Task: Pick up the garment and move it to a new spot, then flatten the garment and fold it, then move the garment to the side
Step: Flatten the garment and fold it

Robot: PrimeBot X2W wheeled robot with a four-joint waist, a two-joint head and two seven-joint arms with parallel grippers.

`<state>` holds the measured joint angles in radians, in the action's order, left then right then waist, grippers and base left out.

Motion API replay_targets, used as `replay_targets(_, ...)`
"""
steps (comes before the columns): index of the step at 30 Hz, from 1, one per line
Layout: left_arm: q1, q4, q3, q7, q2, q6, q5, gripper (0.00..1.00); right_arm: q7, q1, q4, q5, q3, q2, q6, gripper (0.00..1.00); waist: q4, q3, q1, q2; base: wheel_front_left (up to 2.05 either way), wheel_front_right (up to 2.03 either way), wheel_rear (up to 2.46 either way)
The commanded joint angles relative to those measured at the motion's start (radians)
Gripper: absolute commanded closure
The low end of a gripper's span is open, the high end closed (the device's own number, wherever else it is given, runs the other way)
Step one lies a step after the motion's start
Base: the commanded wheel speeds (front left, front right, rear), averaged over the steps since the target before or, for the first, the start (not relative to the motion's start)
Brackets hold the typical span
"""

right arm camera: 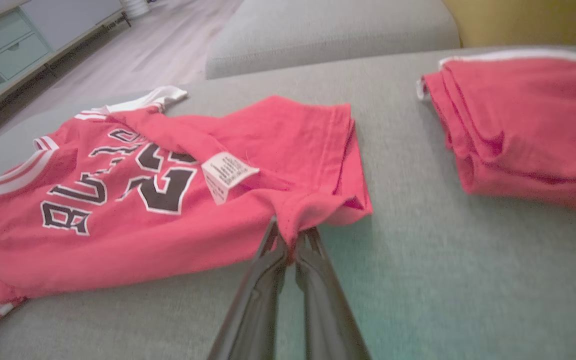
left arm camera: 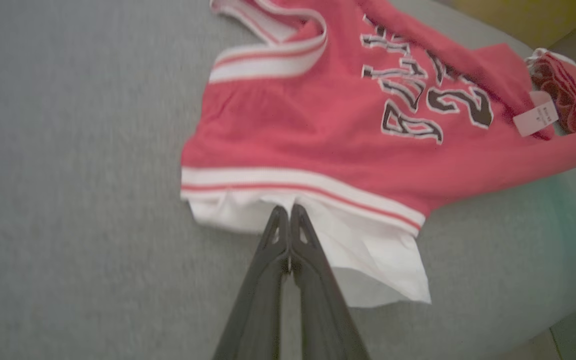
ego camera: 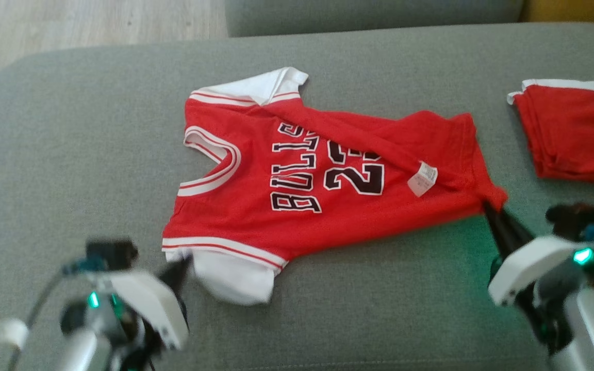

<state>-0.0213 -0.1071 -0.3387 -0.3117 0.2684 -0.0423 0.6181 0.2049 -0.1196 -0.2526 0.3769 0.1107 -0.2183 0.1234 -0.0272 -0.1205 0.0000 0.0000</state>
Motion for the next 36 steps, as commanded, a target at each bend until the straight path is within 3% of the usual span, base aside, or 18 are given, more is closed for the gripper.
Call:
replay_targets(1,-0.099,0.047,0.054,0.016,0.034,0.008,-0.016,1.00,-0.019,-0.068,0.046,0.002,0.021,-0.032,0.007,1.00,0.000,-0.011,0.0000,0.0000,0.00,0.00,0.00)
replay_targets(8,-0.384,0.004,0.076,0.034,0.064,0.075,-0.035,1.00,-0.041,-0.269,0.055,0.038,0.081,-0.123,0.007,1.00,-0.007,-0.093,0.0000,0.0000,0.00,0.00,0.00)
replay_targets(13,-0.678,-0.173,0.072,0.054,0.048,0.128,-0.036,1.00,-0.044,-0.513,-0.021,0.095,0.167,-0.202,0.007,1.00,-0.007,-0.188,0.0000,0.0000,0.00,0.00,0.00)
replay_targets(16,-0.903,-0.330,0.076,0.083,0.022,0.151,-0.016,1.00,-0.068,-0.727,-0.133,0.116,0.268,-0.252,0.007,1.00,-0.006,-0.251,0.0000,0.0000,0.00,0.00,0.00)
replay_targets(27,-1.447,-0.627,0.103,0.216,-0.006,0.165,-0.020,1.00,-0.208,-1.235,-0.382,0.271,0.375,-0.244,0.007,1.00,0.004,-0.329,0.0000,0.0000,0.00,0.00,0.00)
replay_targets(36,-1.705,-0.736,0.119,0.309,-0.017,0.169,-0.010,1.00,-0.271,-1.491,-0.489,0.354,0.412,-0.245,0.007,1.00,0.004,-0.339,0.0000,0.0000,0.00,0.00,0.00)
